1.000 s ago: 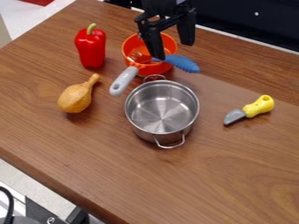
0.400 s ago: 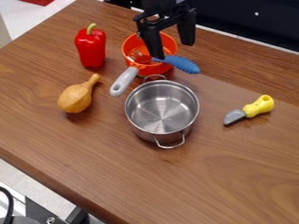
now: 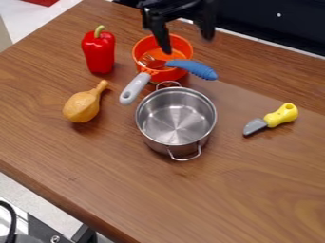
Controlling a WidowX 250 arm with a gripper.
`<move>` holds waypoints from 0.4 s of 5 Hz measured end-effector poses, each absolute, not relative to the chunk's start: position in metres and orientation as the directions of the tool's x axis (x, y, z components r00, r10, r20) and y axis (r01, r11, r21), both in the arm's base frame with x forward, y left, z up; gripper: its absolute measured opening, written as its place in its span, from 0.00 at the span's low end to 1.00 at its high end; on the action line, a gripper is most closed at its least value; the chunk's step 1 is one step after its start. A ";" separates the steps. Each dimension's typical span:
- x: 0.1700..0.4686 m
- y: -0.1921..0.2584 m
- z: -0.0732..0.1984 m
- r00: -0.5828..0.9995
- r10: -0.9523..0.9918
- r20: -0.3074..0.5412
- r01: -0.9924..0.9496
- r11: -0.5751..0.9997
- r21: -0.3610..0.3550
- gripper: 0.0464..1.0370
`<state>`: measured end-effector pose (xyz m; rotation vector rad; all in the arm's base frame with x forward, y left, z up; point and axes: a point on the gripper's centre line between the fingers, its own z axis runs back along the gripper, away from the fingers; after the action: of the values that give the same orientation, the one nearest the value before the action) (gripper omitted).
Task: Put the blue had blender in the orange pot
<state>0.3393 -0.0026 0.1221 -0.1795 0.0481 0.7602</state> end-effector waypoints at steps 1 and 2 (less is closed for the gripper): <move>0.332 -0.017 0.122 0.851 0.522 -0.047 -0.524 0.846 -0.100 0.96; 0.319 -0.027 0.120 0.932 0.360 -0.044 -0.362 0.931 -0.048 0.96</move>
<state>0.3192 -0.0270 0.1200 -0.0556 0.0352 0.3693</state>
